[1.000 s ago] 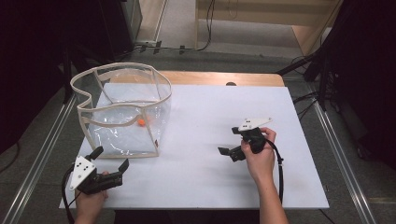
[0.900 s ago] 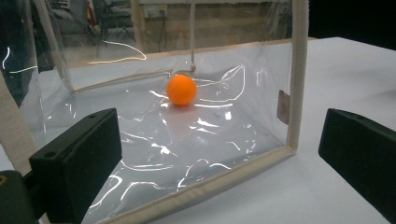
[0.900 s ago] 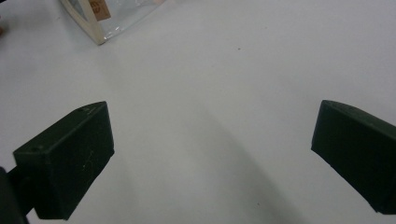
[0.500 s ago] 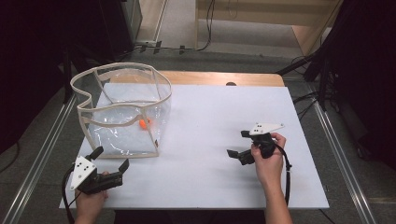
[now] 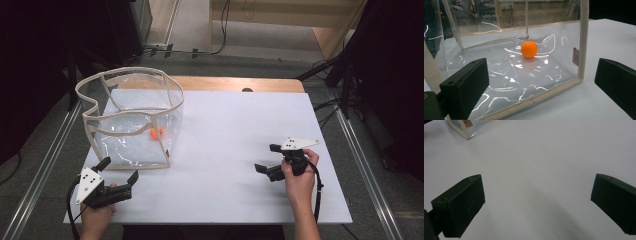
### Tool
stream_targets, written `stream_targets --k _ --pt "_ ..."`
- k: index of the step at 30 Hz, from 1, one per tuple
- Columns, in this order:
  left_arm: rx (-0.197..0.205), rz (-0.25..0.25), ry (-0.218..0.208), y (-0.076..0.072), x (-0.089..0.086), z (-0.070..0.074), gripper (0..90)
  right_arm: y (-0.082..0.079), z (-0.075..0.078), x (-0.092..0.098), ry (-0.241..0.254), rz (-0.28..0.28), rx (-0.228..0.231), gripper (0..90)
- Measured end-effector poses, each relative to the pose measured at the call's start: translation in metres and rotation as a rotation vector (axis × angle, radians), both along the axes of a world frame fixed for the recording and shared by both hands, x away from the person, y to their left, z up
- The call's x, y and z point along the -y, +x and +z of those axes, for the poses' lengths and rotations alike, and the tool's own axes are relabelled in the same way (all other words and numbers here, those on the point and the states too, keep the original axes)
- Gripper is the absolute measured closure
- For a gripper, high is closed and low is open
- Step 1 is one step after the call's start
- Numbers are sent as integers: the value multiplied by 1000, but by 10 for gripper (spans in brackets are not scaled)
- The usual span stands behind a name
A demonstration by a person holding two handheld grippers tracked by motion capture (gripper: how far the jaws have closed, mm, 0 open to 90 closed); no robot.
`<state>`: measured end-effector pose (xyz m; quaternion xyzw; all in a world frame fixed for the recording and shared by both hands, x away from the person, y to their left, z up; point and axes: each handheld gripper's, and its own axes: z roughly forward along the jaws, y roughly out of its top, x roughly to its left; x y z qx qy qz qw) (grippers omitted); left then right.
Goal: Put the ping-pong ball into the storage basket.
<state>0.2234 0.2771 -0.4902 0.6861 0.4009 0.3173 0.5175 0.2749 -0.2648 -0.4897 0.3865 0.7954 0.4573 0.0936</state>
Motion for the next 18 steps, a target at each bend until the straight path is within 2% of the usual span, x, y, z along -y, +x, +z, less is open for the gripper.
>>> stream_targets --k 18 --pt "-1 -2 18 0 2 0 0 -27 -11 41 37 -82 9 0"
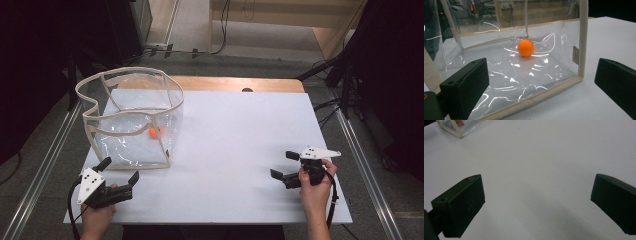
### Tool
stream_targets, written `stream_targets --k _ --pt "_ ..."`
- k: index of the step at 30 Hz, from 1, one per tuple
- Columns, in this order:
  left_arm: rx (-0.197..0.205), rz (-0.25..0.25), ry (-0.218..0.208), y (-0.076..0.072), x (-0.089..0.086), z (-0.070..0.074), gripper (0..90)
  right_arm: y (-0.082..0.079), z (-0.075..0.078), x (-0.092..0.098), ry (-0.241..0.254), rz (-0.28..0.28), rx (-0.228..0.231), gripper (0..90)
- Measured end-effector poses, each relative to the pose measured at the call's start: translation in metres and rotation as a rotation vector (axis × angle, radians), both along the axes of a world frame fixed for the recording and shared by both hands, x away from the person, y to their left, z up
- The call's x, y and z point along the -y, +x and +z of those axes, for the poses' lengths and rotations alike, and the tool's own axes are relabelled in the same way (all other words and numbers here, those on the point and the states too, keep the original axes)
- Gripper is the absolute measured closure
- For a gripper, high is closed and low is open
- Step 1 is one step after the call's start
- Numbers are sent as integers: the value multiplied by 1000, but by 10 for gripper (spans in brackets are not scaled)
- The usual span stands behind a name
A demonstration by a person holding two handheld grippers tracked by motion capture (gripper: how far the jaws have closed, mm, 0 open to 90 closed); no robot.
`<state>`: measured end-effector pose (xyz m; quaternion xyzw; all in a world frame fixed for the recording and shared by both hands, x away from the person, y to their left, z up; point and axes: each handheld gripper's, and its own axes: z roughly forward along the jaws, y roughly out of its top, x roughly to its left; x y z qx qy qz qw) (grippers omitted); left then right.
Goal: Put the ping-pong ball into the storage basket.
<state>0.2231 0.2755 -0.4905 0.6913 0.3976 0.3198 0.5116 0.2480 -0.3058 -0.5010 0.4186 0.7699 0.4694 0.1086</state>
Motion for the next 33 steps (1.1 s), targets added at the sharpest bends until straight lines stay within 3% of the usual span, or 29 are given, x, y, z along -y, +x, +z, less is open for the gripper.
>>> stream_targets --k 23,33 --pt "-7 2 17 0 2 -1 0 -25 -9 38 31 -57 13 0" --pt "-11 4 22 1 2 -1 0 -33 -18 56 83 -78 34 0"
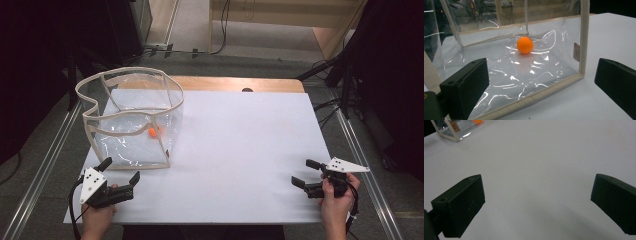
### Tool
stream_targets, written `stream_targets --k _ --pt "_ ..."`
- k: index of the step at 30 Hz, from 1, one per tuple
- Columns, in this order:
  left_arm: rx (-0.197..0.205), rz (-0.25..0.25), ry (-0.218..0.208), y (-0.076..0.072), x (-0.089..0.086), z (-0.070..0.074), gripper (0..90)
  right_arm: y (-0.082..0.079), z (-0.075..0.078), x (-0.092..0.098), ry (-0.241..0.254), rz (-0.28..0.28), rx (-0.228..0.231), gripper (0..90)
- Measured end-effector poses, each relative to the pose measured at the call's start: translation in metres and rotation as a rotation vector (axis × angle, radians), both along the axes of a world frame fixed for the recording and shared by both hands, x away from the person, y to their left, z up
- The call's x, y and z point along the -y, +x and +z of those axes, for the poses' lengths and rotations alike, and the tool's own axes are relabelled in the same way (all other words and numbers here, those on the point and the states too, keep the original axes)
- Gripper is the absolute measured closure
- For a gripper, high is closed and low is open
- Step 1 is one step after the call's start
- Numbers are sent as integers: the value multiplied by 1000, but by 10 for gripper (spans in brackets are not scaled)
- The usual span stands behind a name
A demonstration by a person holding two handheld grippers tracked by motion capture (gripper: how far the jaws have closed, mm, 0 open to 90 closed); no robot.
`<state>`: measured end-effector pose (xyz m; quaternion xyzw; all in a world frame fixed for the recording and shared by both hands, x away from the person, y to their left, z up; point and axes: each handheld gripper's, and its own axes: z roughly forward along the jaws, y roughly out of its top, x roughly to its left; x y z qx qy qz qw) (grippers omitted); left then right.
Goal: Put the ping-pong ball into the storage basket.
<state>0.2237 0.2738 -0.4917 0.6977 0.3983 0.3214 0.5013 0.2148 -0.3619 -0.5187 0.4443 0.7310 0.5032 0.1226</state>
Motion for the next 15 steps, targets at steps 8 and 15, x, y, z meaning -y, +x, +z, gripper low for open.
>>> stream_targets --k 8,15 --pt "-6 8 4 0 2 0 0 -4 -6 9 54 -32 35 0" --pt "-3 10 14 1 3 -1 0 -6 -7 11 72 -56 65 0"
